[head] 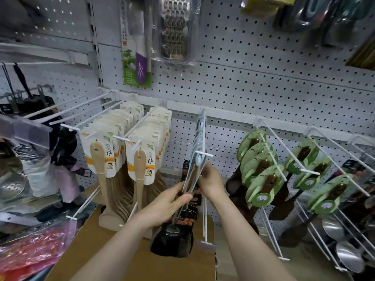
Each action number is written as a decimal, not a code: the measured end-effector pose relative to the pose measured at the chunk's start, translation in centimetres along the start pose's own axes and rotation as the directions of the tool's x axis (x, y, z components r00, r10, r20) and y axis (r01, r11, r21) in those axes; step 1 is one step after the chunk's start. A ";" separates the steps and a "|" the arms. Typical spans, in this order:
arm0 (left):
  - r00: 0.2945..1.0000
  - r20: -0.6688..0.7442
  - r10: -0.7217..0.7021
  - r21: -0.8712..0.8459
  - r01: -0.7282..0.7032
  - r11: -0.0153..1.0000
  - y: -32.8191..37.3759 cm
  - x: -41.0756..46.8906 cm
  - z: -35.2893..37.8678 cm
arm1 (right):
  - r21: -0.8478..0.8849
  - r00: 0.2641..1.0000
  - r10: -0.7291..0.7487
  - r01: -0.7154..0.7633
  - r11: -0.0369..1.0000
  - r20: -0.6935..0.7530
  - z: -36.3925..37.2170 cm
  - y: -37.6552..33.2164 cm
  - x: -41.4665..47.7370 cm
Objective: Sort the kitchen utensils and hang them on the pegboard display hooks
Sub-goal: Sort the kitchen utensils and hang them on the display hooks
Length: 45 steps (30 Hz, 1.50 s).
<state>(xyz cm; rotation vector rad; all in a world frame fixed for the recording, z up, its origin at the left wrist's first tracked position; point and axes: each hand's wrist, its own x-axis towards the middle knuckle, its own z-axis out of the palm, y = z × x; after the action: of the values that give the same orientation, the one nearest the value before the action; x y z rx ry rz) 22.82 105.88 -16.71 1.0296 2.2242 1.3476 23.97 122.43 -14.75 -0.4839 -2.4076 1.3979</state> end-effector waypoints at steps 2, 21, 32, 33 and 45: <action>1.000 -0.009 -0.012 -0.002 0.012 1.000 0.0 0.3 0.2 | 0.111 0.981 -0.098 0.118 0.987 -0.170 -0.7 -1.2 -1.2; 0.963 -0.253 0.096 0.156 -0.058 0.986 1.8 2.5 2.0 | 0.323 0.978 -0.206 0.189 0.927 0.020 -3.7 -4.6 -1.4; 0.911 -0.358 0.204 0.221 -0.129 0.967 3.3 2.4 0.9 | 0.471 0.965 -0.261 0.241 0.849 -0.023 -4.0 -5.2 -0.5; 0.901 -0.374 0.219 0.214 -0.146 0.966 3.4 2.3 0.9 | 0.500 0.964 -0.265 0.241 0.832 -0.023 -3.9 -5.1 -0.6; 0.930 -0.310 0.195 0.222 -0.129 0.967 3.6 4.0 -0.7 | 0.550 0.992 -0.099 0.123 0.826 -0.074 -3.9 -5.9 0.6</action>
<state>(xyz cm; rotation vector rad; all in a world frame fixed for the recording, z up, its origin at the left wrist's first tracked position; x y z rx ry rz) 21.13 109.42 -12.95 1.1503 2.6139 1.4856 24.32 122.94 -7.69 -0.2120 -1.8260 1.9027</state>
